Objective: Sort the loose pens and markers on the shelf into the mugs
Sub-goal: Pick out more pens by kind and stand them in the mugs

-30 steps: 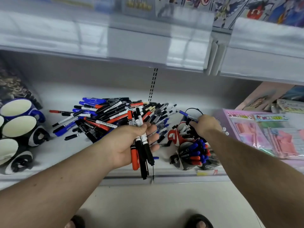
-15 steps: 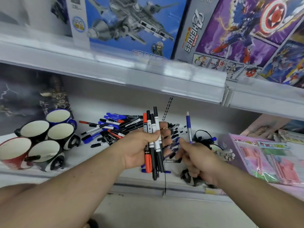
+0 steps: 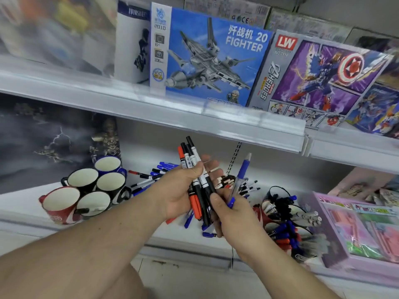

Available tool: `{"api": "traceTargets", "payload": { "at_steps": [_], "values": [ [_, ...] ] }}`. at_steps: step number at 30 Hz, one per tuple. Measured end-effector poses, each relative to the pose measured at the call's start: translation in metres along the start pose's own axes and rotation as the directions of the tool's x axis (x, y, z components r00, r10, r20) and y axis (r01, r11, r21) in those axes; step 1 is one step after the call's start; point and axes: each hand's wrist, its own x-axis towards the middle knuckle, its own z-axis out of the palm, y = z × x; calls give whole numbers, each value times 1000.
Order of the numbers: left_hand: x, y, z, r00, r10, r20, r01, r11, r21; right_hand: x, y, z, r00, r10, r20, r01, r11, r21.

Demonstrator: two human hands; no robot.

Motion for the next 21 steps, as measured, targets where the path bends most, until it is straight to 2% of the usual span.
{"api": "traceTargets", "payload": {
  "at_steps": [4, 9, 14, 21],
  "values": [
    [-2, 3, -3, 1000, -16, 21, 17, 1000, -16, 0, -2, 9, 994, 4, -112, 6, 996, 90],
    [3, 1, 3, 999, -10, -39, 10, 1000, -9, -1, -1, -1, 982, -2, -189, 17, 997, 78],
    [9, -2, 4, 997, -16, -76, 15, 1000, -7, -1, 1, -3, 971, 99, -217, -43, 967, 250],
    [20, -15, 5, 989, -50, -142, 55, 998, 31, 8, 11, -6, 960, 78, -269, -30, 983, 179]
  ]
}}
